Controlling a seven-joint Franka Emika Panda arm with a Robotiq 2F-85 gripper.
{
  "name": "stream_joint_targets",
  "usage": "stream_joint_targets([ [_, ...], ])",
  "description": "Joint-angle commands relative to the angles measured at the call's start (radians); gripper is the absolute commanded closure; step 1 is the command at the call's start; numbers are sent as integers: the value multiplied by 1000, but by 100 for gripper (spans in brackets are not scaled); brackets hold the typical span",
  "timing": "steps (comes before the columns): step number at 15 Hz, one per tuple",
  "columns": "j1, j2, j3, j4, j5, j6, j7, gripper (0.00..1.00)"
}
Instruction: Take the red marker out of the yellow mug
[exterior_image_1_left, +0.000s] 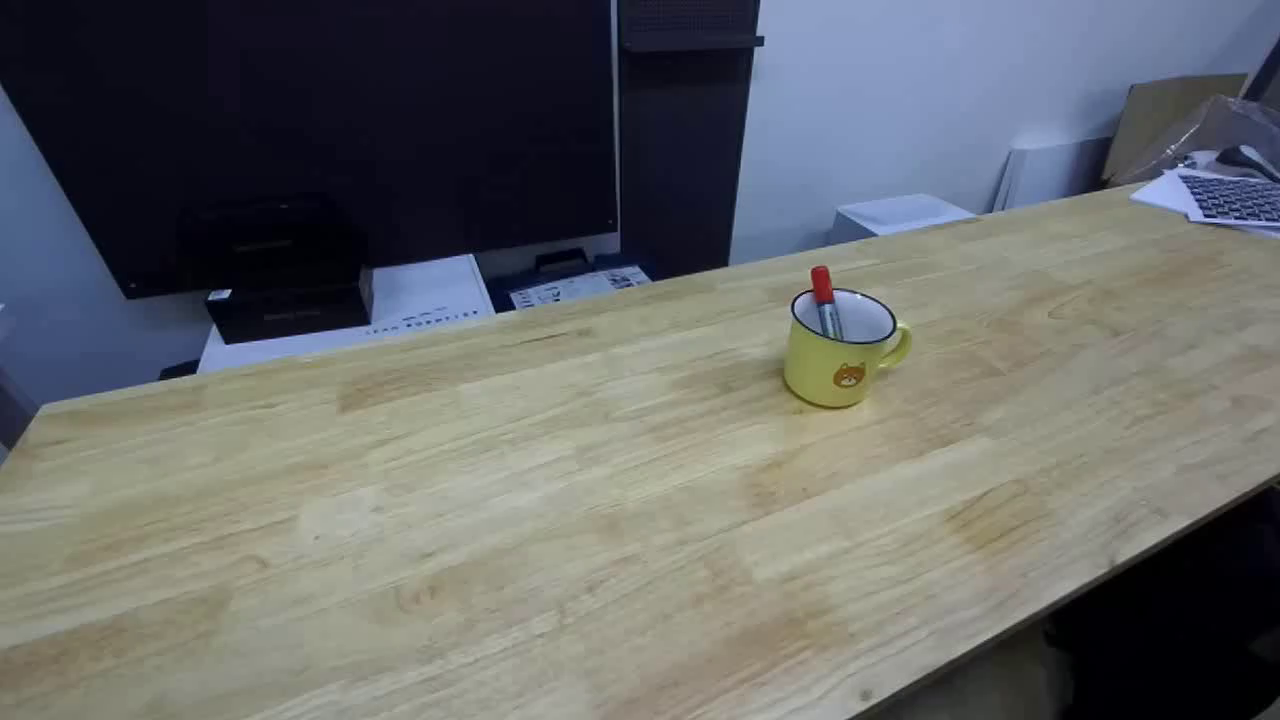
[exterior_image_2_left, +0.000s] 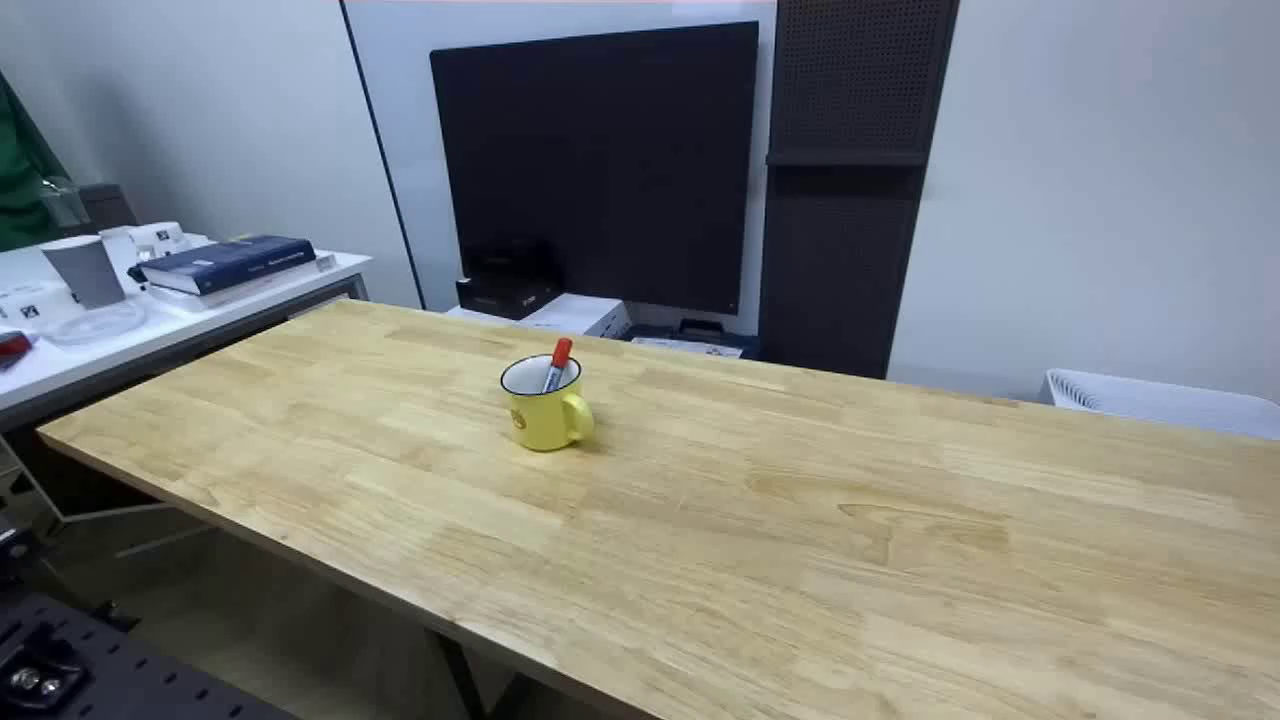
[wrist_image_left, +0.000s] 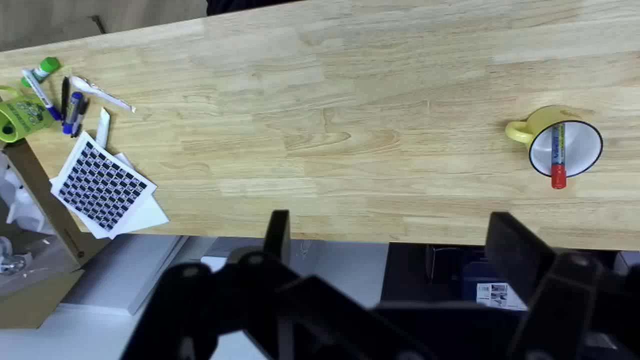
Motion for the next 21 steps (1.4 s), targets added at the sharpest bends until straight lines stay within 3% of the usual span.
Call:
stream_joint_targets([
  [1, 16, -1, -11, 3, -9, -5, 8, 0],
  [13, 16, -2, -11, 3, -9, -4, 8, 0],
  [17, 55, 81, -4, 2, 11, 87, 14, 0],
  [21, 150, 254, -4, 18, 100, 197, -37, 0],
])
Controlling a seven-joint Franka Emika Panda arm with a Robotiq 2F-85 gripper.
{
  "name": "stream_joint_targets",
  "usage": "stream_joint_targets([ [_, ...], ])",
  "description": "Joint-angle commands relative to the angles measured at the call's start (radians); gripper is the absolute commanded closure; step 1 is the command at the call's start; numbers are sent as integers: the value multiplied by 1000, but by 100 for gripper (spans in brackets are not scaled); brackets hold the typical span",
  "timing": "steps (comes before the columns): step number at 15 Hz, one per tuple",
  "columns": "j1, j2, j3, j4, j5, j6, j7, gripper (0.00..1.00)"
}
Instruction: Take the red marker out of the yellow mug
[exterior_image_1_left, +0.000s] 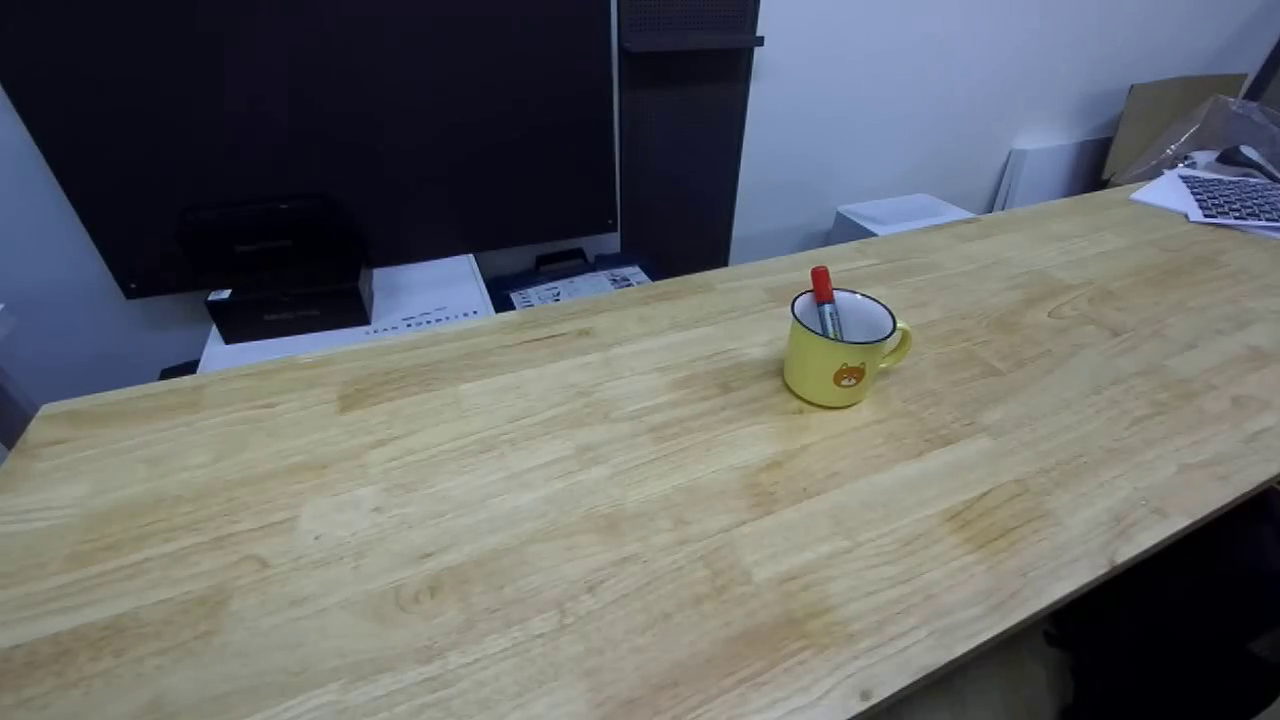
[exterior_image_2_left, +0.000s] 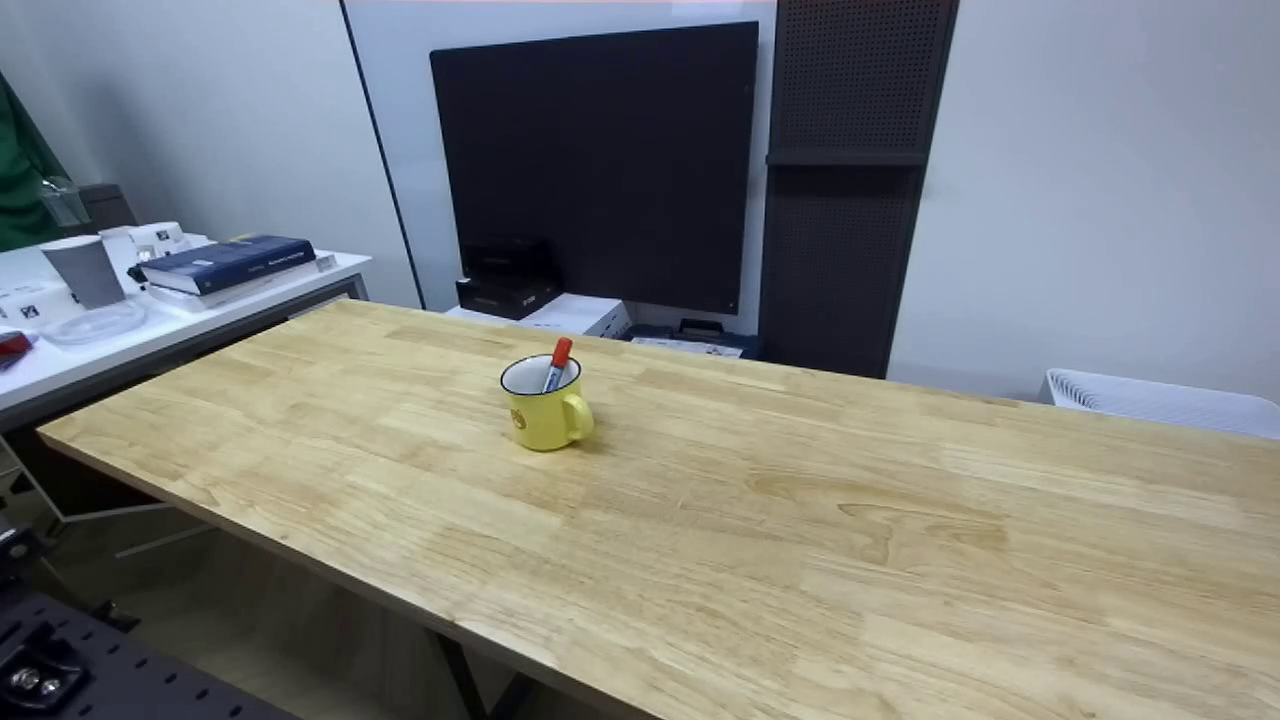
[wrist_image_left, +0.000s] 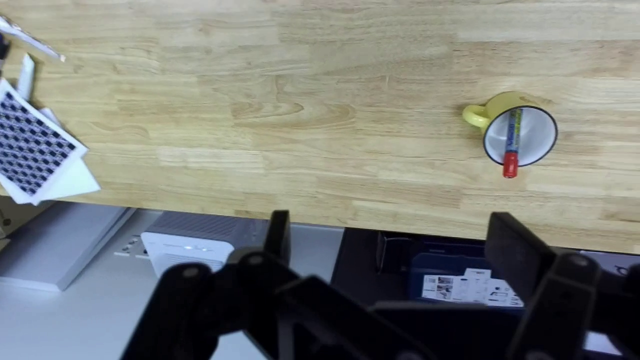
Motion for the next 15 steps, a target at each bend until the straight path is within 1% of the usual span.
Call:
stream_joint_targets([
  [1, 94, 183, -4, 42, 92, 83, -60, 0],
  [3, 146, 264, -2, 55, 156, 136, -128, 0],
  [5, 194, 320, 6, 71, 212, 160, -219, 0],
  [6, 151, 260, 17, 17, 175, 164, -149, 0],
  [8, 159, 294, 26, 22, 183, 173, -157, 0],
  [10, 151, 287, 23, 22, 182, 173, -158, 0],
  [11, 153, 278, 9, 6, 227, 214, -148, 0],
  [12, 152, 285, 12, -4, 250, 258, -114, 0],
  [14, 164, 331, 21, -26, 328, 408, -68, 0],
  [15, 176, 363, 27, -26, 360, 462, -70, 0],
])
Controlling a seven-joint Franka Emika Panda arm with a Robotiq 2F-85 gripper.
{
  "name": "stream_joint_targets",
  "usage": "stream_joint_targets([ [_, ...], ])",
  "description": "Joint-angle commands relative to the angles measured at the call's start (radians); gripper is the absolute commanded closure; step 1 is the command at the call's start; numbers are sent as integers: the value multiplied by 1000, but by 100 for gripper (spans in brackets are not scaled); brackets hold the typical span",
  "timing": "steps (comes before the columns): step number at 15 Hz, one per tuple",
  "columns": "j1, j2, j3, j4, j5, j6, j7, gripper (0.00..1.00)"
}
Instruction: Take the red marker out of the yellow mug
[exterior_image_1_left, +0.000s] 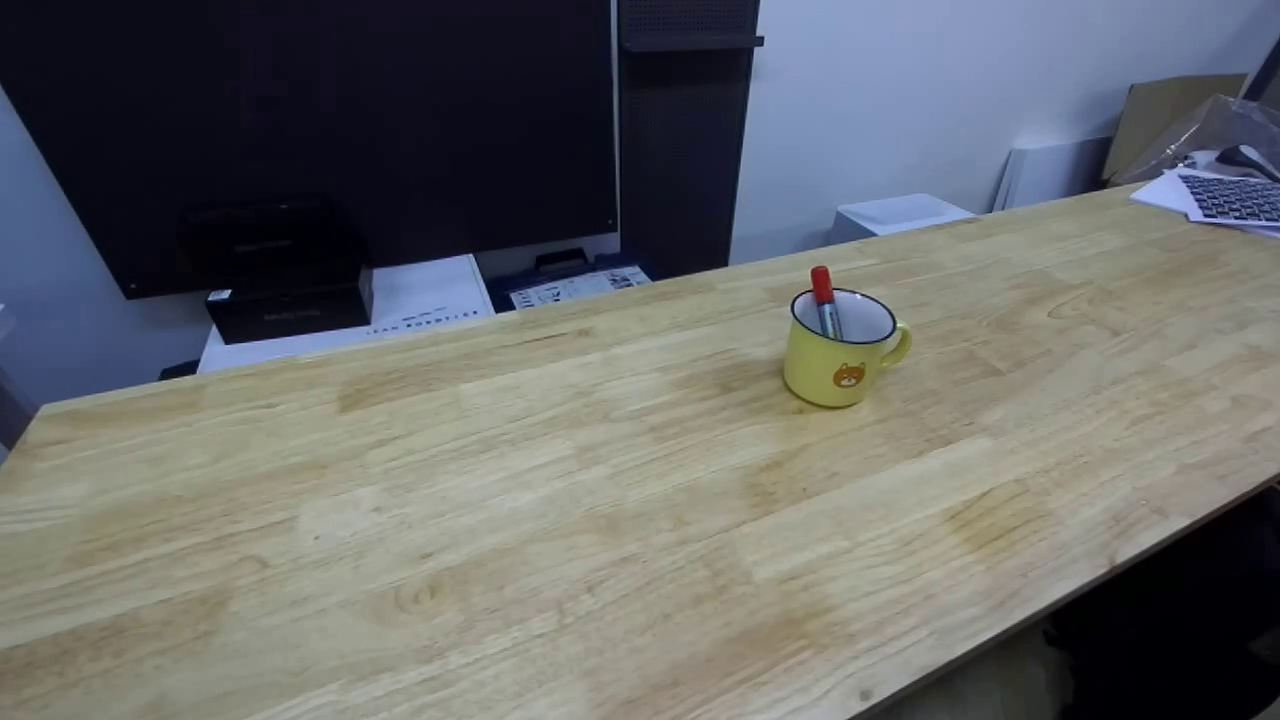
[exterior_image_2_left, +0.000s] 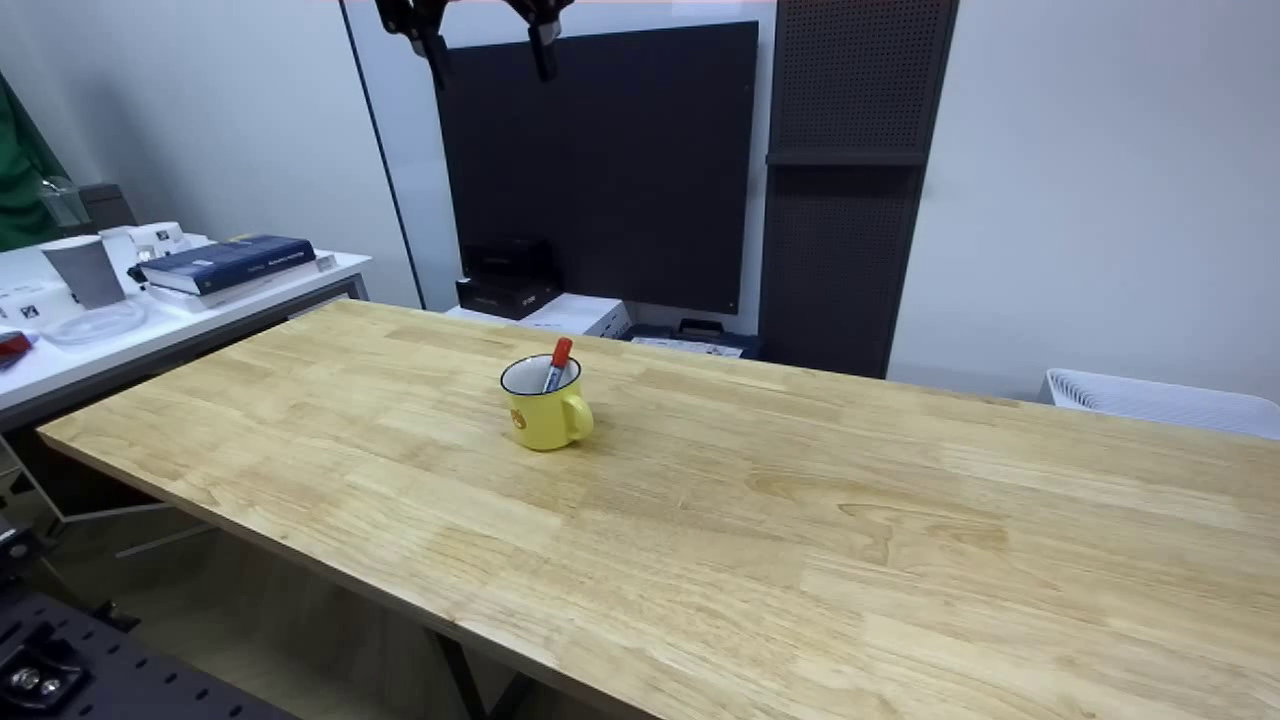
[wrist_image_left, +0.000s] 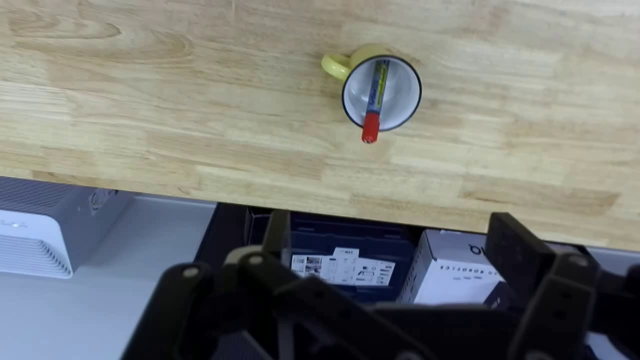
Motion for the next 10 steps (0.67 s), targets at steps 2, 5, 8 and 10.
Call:
stream_joint_targets([
  [2, 28, 145, 42, -1, 81, 232, 71, 0],
  [5, 0, 274, 93, 33, -31, 326, 155, 0],
  [8, 1, 269, 90, 1, -106, 344, 176, 0],
  [10, -10, 331, 89, 22, -186, 370, 234, 0],
])
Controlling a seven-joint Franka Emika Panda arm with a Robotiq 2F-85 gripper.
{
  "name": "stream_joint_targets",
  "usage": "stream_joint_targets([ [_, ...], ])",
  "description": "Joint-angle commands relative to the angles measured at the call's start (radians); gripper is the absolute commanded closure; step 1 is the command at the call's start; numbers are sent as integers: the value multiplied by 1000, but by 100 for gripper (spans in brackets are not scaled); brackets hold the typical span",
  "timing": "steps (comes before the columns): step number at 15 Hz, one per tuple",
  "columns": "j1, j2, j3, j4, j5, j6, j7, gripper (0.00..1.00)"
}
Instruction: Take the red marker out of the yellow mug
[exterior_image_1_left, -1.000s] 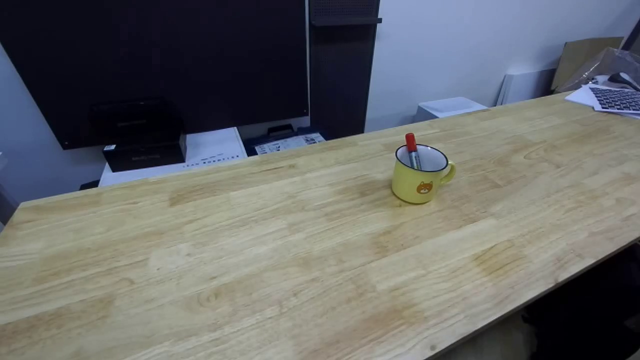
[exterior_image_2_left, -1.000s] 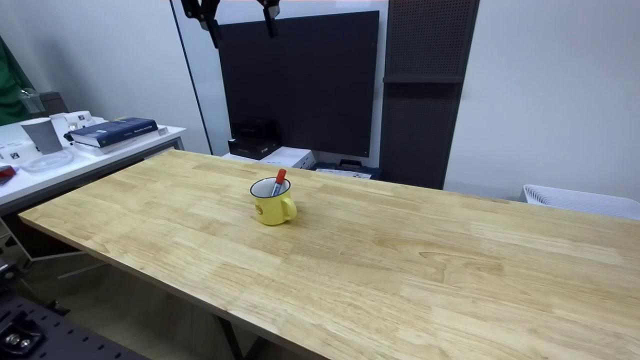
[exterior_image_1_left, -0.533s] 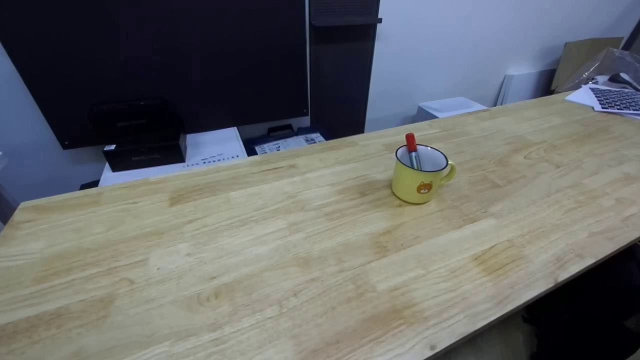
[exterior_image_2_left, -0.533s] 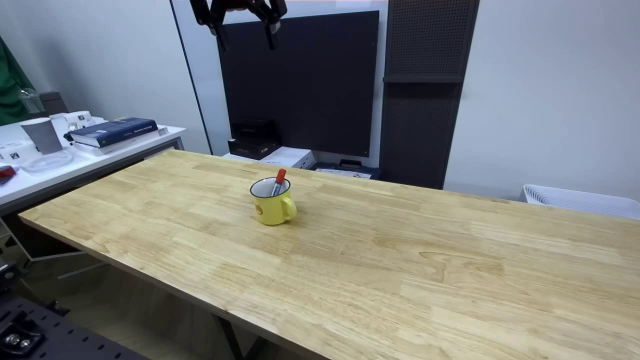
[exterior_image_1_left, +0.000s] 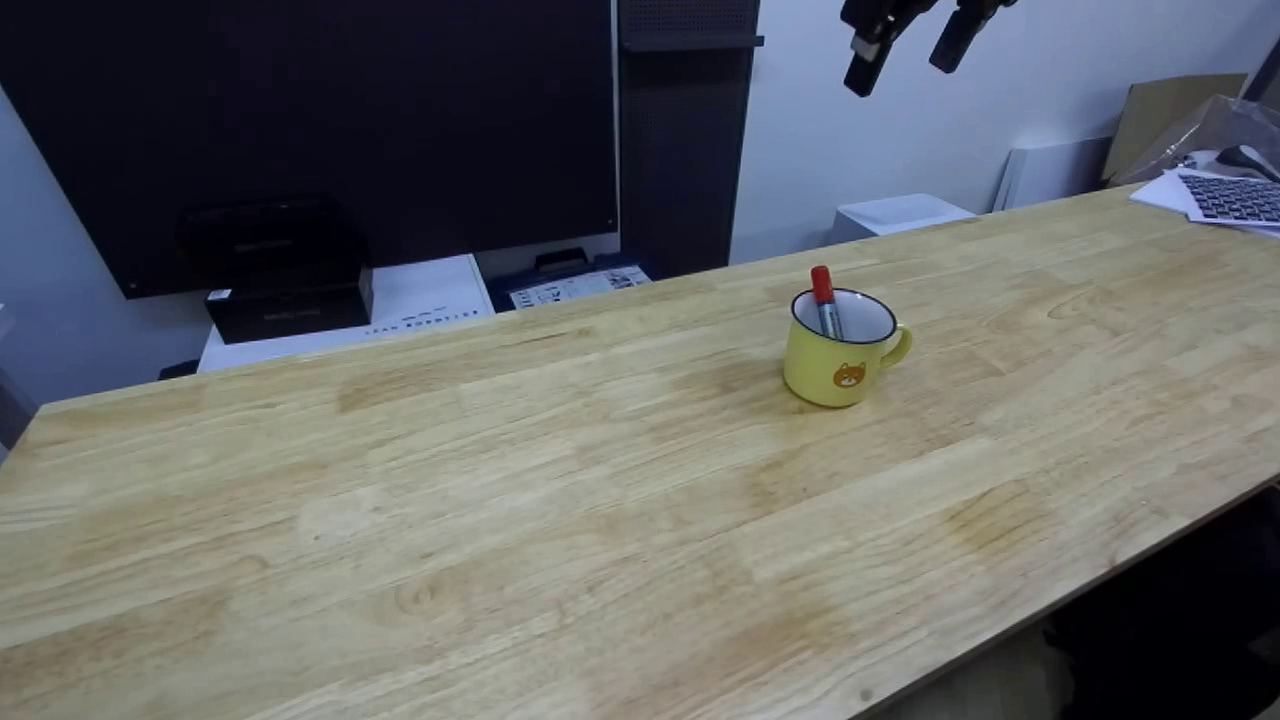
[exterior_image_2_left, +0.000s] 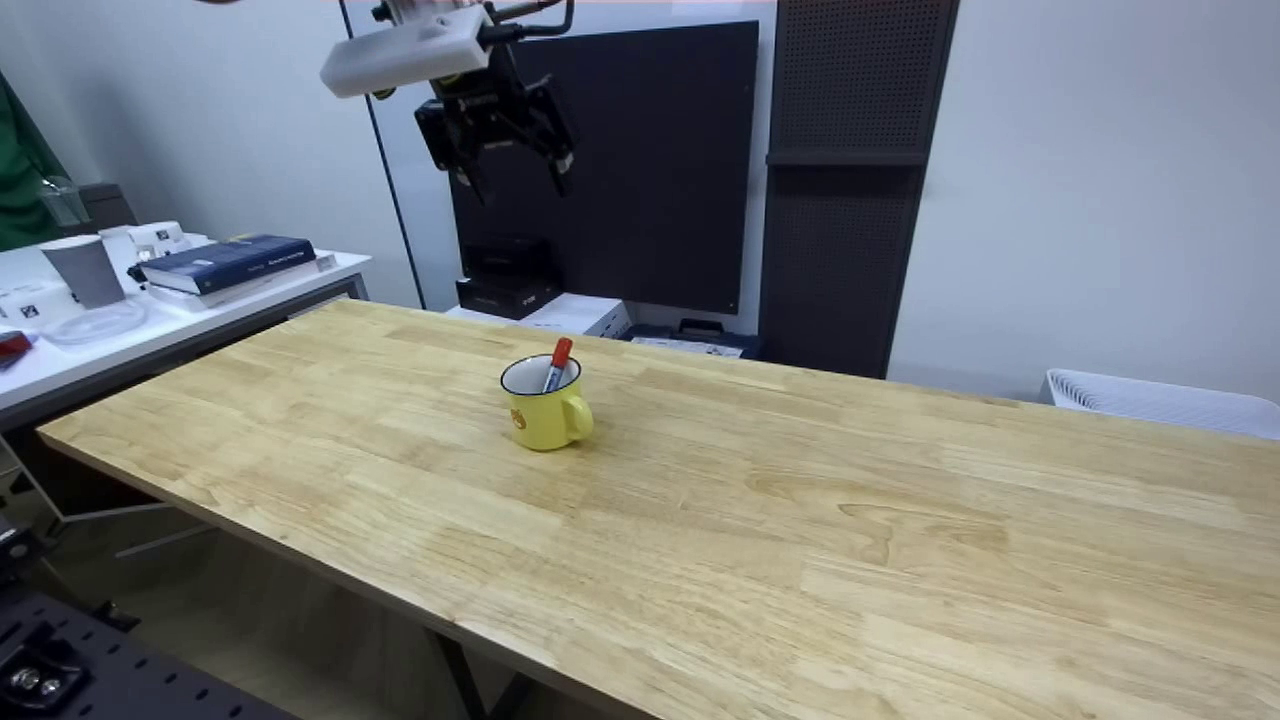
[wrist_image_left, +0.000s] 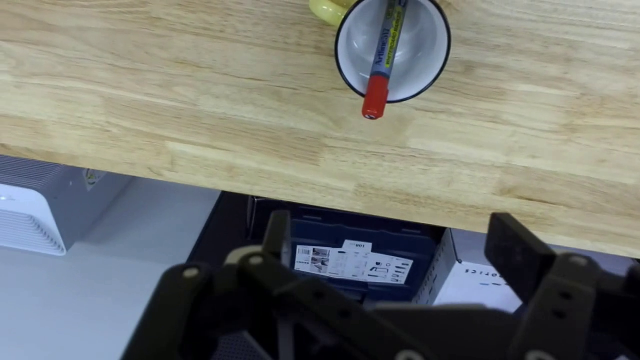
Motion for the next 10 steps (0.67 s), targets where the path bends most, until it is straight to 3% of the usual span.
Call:
stream_joint_targets([
  [1, 3, 14, -8, 9, 0, 2, -6, 0],
  [10, 12, 193, -16, 80, -6, 13, -17, 0],
])
